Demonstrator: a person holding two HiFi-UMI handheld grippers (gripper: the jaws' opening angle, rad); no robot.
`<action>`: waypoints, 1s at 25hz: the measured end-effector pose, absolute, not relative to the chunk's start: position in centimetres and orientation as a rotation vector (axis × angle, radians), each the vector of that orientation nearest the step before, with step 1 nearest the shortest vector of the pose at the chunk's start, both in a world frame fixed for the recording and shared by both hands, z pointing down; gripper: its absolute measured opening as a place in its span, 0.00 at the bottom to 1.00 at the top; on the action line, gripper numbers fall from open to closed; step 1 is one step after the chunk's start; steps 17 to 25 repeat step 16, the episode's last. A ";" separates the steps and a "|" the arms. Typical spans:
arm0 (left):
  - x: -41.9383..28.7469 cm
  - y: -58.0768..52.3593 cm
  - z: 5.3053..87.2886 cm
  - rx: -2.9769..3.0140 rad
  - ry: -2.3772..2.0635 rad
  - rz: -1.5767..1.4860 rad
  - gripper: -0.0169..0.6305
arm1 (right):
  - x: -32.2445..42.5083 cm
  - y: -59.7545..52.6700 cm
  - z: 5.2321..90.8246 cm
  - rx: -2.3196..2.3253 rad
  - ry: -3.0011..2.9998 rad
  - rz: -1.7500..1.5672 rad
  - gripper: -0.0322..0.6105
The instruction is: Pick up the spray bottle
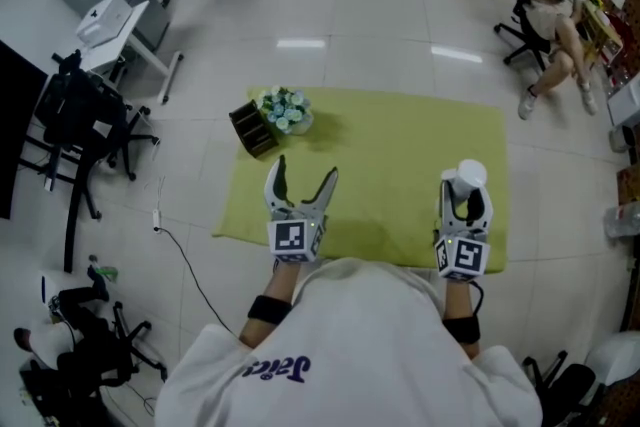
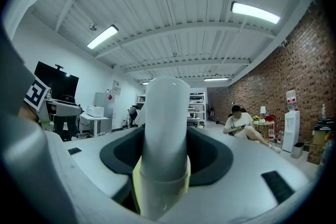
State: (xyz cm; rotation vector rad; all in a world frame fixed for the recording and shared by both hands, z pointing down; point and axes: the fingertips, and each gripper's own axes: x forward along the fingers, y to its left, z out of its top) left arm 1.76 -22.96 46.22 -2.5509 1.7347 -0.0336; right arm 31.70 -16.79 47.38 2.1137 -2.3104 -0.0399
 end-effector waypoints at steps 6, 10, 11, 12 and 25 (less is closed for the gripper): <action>1.6 -23.8 46.3 -2.553 1.741 -0.046 0.76 | 32.2 -17.6 46.6 2.152 -2.306 -0.039 0.44; 2.6 -24.8 45.7 -2.533 1.695 -0.021 0.76 | 31.8 -18.8 46.2 2.146 -2.304 -0.081 0.44; 2.9 -24.9 45.5 -2.538 1.692 -0.019 0.76 | 31.7 -19.0 46.0 2.137 -2.304 -0.100 0.44; 3.1 -25.0 45.4 -2.541 1.683 -0.012 0.76 | 31.6 -19.1 45.9 2.130 -2.302 -0.115 0.44; 3.2 -25.2 44.9 -2.550 1.671 -0.004 0.76 | 31.2 -19.3 45.5 2.112 -2.303 -0.130 0.44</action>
